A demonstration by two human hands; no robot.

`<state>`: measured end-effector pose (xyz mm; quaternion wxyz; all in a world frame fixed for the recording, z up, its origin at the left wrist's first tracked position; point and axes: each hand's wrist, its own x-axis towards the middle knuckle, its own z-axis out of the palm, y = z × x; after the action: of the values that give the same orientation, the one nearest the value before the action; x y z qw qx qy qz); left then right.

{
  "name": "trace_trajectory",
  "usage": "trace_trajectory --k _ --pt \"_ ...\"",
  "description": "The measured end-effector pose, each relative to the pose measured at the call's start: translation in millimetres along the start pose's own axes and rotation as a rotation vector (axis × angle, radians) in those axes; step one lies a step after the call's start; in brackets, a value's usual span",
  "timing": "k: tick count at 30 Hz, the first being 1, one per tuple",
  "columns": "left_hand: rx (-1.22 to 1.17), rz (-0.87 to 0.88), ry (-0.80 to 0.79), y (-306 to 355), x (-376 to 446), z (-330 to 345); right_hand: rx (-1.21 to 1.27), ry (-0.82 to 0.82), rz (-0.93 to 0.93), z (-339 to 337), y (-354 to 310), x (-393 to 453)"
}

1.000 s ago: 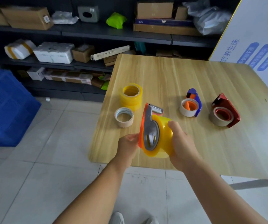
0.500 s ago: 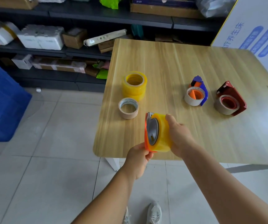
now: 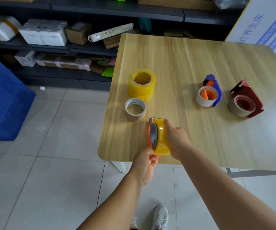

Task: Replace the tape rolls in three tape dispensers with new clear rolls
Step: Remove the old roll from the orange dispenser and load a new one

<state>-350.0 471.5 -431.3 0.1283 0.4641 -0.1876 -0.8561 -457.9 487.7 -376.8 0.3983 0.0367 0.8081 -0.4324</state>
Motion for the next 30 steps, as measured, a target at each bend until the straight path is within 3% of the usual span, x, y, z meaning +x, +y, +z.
trace_trajectory --k 6,11,15,24,30 --pt "0.032 -0.071 0.086 7 6 6 -0.03 -0.017 0.006 9 1 7" --pt "0.501 -0.142 0.249 23 11 12 -0.023 -0.03 0.014 9 2 10" --pt "0.707 0.011 0.286 31 6 5 0.012 -0.045 -0.002 11 7 7" --pt "0.966 0.409 0.089 36 -14 22 0.034 -0.131 -0.123 9 9 2" --pt "0.999 0.365 0.076 40 -20 28 -0.002 -0.167 -0.086 6 4 -1"
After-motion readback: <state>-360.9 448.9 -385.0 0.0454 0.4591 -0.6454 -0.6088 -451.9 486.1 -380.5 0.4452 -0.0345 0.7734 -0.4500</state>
